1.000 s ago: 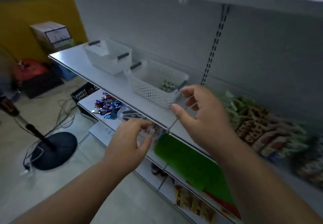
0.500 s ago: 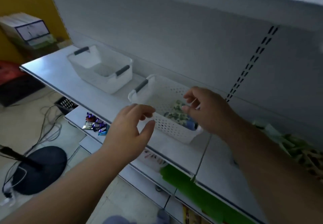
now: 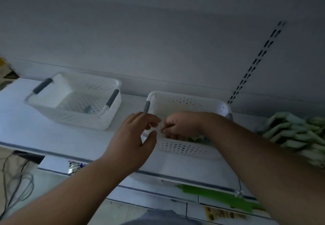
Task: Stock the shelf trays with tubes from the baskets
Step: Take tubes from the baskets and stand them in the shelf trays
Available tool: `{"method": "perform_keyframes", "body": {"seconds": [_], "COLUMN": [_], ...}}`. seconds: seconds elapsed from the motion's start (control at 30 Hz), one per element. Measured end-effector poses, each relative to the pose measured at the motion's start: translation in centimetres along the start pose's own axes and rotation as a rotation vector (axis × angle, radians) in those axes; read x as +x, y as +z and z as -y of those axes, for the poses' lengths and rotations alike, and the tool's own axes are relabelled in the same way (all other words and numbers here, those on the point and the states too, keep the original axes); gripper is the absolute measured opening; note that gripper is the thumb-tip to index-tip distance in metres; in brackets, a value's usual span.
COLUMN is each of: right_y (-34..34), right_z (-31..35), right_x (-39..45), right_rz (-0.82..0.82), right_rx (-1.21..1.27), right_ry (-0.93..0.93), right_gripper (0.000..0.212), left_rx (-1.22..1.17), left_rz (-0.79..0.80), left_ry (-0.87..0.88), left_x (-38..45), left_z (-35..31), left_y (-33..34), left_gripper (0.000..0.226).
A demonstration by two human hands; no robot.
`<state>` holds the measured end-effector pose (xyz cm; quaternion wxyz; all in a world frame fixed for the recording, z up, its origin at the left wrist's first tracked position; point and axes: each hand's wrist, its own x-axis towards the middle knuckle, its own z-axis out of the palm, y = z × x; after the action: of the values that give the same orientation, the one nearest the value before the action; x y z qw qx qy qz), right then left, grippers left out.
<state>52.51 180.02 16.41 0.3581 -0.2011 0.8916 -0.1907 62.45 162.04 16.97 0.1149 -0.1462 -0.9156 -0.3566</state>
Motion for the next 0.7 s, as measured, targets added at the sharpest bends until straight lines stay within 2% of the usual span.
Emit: {"method": "perform_keyframes", "body": {"seconds": [0.2,0.33,0.47,0.5,0.6,0.67,0.7], "right_y": [0.3,0.4,0.6,0.7,1.6,1.7,1.5], "right_z": [1.4,1.2,0.5,0.4,0.1,-0.2,-0.3], "right_x": [0.1,-1.0,-3.3,-4.0,-5.6,-6.3,-6.7], "right_rz": [0.082,-0.023,-0.111,-0.121,-0.236,-0.420,-0.540], "right_rx": [0.163,0.240,0.285,0.291,0.326,0.461,0.552], "right_ry": [0.168,0.281,0.285,0.273,0.289,0.241,0.158], "right_gripper": [0.053,0.092,0.130,0.133,0.117,0.105,0.099], "left_rx": [-0.061,-0.091,-0.114,-0.114,-0.102,-0.093,-0.084], "left_rz": [0.052,0.081,0.105,0.106,0.113,0.128,0.140], "left_ry": [0.061,0.085,0.077,0.070,0.073,0.076,0.087], "left_x": [0.2,0.7,0.9,1.0,1.3,1.7,2.0], "left_z": [1.4,1.9,2.3,2.4,2.5,2.0,1.6], "left_y": [0.0,0.0,0.0,0.0,-0.1,-0.3,-0.3], "left_gripper": [0.033,0.032,0.029,0.028,0.027,0.025,0.023]}}
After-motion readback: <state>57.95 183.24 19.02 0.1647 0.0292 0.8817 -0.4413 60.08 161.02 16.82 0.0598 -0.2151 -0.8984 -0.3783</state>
